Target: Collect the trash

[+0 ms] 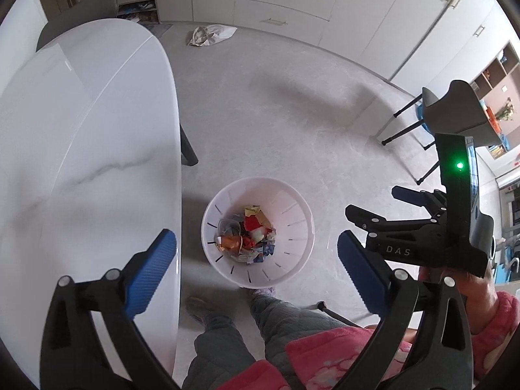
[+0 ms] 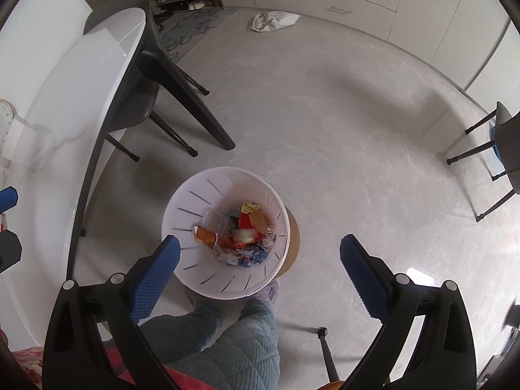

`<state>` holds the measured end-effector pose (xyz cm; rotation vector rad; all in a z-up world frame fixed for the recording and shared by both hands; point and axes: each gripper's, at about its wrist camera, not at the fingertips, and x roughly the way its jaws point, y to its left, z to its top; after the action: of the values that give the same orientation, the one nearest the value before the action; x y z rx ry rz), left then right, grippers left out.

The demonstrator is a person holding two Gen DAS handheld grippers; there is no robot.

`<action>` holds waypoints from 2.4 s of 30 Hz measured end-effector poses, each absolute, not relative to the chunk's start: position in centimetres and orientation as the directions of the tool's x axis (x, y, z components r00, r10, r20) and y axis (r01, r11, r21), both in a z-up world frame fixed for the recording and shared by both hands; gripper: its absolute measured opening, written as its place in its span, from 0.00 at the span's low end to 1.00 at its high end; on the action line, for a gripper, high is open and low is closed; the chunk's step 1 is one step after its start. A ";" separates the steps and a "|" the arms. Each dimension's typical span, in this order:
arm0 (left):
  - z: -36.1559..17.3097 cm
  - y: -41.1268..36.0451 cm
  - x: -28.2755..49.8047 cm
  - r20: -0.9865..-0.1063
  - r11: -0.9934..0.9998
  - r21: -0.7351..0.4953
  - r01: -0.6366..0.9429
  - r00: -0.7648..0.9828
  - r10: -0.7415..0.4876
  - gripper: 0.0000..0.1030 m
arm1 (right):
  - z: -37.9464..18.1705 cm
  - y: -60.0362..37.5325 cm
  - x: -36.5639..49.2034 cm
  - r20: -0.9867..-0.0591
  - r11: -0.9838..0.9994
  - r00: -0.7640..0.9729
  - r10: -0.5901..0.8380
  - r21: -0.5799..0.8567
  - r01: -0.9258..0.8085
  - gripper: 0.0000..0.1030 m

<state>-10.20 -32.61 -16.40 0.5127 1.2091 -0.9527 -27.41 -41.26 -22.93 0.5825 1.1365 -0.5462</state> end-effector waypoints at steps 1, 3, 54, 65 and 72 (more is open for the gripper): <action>-16.2 -32.2 -10.1 -0.938 0.538 -0.146 0.830 0.056 -0.341 0.92 | -22.9 -41.1 -27.2 -0.939 0.735 0.326 -0.106 0.147 0.662 0.95; -16.1 -31.7 -9.7 -0.937 0.556 -0.144 0.819 0.068 -0.343 0.92 | -22.5 -40.7 -27.0 -0.939 0.745 0.327 -0.106 0.143 0.651 0.95; 8.6 0.7 -2.7 -0.674 0.997 0.035 -0.067 0.735 0.073 0.92 | 6.0 -16.2 -5.2 -0.686 0.990 0.715 0.134 0.121 -0.069 0.98; 7.4 0.4 -1.7 -0.697 0.997 0.044 -0.063 0.713 0.075 0.92 | 5.6 -15.8 -4.9 -0.698 0.992 0.706 0.124 0.104 -0.070 0.98; 7.1 0.3 -1.5 -0.701 0.997 0.048 -0.057 0.709 0.074 0.92 | 5.5 -15.7 -4.7 -0.699 0.992 0.704 0.127 0.101 -0.079 0.98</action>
<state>-1.50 0.27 7.07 0.0235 0.7795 0.0729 -4.67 -15.68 5.49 0.0656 0.7816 0.1146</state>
